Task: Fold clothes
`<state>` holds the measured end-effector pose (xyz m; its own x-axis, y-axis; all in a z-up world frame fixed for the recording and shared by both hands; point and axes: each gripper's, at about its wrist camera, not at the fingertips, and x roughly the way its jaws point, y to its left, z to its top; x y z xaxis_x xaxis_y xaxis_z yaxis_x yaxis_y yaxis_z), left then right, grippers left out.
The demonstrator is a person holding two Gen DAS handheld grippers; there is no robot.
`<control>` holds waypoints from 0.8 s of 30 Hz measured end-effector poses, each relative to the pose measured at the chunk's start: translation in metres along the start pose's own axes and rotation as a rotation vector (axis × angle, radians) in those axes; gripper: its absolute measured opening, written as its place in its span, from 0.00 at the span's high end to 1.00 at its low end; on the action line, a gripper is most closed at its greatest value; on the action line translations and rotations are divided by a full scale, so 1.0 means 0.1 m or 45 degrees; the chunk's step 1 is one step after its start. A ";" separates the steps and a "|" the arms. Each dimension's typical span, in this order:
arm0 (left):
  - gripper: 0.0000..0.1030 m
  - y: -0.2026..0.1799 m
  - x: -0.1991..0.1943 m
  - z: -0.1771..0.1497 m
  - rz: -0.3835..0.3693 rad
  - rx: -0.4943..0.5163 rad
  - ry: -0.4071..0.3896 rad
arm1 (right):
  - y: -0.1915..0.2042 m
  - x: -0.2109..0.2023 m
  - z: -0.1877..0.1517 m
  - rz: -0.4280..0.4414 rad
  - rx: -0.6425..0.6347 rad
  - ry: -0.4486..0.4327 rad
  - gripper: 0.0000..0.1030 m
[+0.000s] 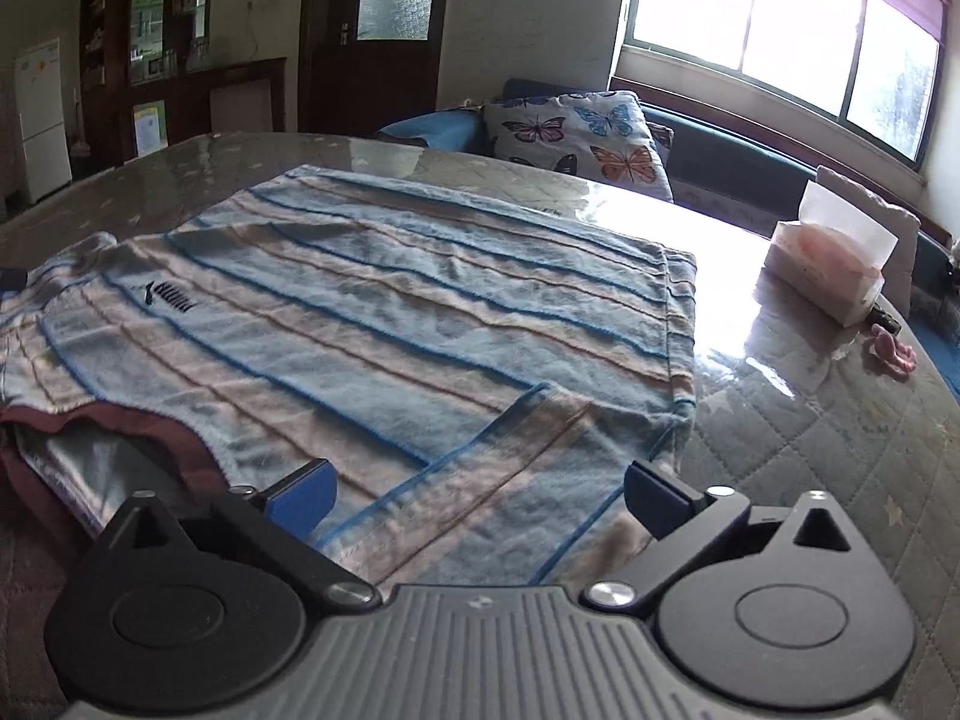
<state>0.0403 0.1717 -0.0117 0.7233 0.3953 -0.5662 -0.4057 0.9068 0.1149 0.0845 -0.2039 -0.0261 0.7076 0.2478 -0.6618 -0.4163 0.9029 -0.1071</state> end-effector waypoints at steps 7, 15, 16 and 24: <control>0.29 0.29 0.20 -0.02 -0.057 -0.135 0.130 | -0.03 0.01 -0.10 0.010 0.064 -0.015 0.00; 0.82 0.30 0.23 -0.03 -0.136 -0.146 0.117 | -0.07 0.02 -0.15 0.034 0.113 -0.036 0.00; 0.88 0.31 0.23 -0.03 -0.157 -0.155 0.111 | -0.07 0.02 -0.15 0.037 0.117 -0.036 0.00; 0.93 0.16 -0.14 0.04 -0.340 -0.120 -0.066 | -0.07 0.02 -0.16 0.038 0.120 -0.037 0.00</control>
<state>0.0263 0.1816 0.0011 0.8383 0.1535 -0.5232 -0.2453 0.9631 -0.1105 0.0798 -0.2150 -0.0382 0.7124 0.2837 -0.6419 -0.3826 0.9238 -0.0164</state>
